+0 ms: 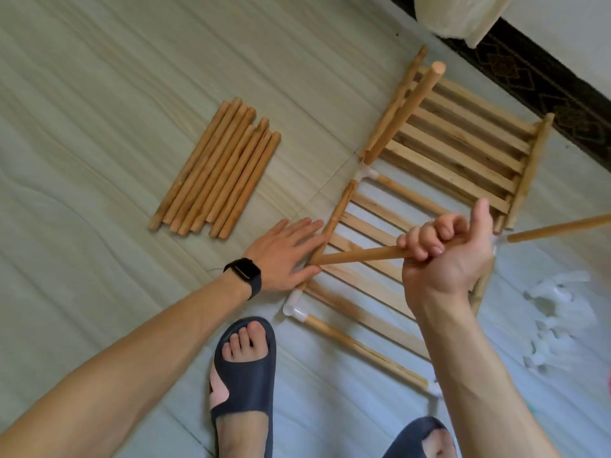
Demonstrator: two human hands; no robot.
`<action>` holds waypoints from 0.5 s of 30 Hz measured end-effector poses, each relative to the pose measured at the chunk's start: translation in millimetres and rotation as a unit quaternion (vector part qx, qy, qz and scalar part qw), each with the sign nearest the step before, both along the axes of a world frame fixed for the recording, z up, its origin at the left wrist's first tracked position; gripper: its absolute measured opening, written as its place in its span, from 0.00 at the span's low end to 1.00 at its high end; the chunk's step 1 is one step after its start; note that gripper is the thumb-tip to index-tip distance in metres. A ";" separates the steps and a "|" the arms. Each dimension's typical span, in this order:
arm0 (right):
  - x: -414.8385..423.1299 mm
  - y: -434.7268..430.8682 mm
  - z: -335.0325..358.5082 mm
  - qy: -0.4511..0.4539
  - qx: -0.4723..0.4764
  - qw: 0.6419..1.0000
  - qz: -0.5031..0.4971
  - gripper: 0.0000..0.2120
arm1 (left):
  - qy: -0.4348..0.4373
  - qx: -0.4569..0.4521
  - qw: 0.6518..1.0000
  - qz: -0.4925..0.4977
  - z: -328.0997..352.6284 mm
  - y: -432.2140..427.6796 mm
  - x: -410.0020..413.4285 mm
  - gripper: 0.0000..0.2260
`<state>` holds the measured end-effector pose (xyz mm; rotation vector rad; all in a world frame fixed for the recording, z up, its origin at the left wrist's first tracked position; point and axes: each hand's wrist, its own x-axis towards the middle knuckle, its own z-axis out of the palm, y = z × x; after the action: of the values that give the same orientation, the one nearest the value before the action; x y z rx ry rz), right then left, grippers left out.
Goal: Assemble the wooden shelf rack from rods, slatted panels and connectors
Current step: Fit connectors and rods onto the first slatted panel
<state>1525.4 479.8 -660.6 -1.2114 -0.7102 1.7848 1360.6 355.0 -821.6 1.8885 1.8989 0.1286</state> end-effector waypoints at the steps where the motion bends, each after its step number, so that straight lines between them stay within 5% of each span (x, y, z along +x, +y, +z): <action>1: 0.6 -2.6 7.2 0.004 0.020 1.000 0.016 0.26 | 0.031 -0.019 0.999 -0.035 -10.2 1.8 -2.4 0.30; 15: 1.5 -87.8 5.9 0.006 0.151 0.947 0.285 0.11 | 0.027 -0.007 1.000 0.008 -41.6 -7.4 6.2 0.27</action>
<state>1527.0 392.0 -654.8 -0.8333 -1.3764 2.0327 1366.8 347.6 -863.2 1.8859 1.9446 0.0706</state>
